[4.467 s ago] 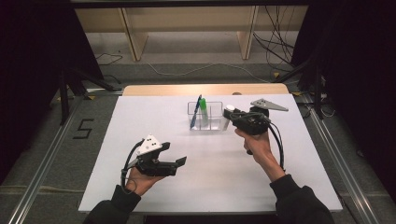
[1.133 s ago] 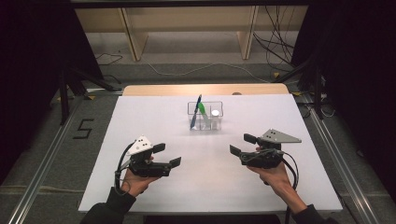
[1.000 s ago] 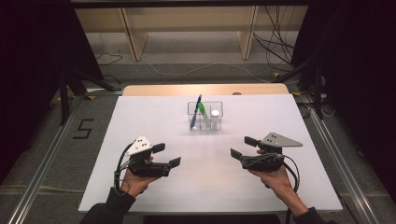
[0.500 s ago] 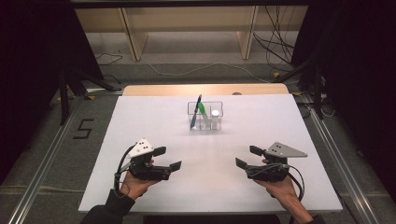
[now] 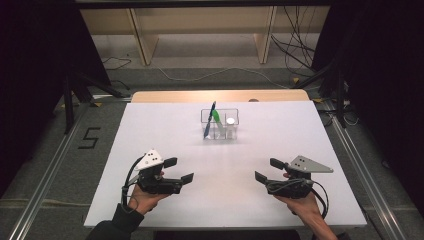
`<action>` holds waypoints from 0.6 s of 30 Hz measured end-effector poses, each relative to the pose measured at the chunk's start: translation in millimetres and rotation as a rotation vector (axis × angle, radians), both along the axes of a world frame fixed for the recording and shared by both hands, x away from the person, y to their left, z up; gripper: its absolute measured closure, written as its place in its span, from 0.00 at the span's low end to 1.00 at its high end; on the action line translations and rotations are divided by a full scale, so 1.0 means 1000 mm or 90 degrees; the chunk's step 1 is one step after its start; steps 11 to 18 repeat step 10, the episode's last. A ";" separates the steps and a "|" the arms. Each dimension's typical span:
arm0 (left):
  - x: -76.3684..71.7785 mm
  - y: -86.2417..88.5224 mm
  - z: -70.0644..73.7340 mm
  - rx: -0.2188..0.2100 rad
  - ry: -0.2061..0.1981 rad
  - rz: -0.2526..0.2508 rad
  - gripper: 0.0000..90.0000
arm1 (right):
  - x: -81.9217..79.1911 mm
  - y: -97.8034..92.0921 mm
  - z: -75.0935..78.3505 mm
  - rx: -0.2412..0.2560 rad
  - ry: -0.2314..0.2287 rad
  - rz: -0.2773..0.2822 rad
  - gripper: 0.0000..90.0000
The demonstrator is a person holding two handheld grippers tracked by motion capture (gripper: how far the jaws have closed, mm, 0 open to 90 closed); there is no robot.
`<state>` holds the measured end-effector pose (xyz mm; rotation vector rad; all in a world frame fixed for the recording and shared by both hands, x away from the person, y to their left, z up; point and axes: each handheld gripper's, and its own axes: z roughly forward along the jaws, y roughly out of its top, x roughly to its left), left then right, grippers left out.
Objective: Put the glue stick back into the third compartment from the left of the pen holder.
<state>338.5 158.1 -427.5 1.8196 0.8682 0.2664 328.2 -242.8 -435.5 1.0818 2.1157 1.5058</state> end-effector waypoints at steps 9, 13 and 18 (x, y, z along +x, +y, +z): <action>0.000 0.000 -0.001 0.000 0.004 0.000 0.17 | 0.001 0.000 0.000 0.001 -0.003 -0.002 0.27; 0.001 0.000 -0.001 -0.001 0.003 0.000 0.17 | 0.001 0.000 0.000 0.001 -0.003 -0.003 0.27; 0.001 0.000 -0.001 -0.001 0.003 0.000 0.17 | 0.001 0.000 0.000 0.001 -0.003 -0.003 0.27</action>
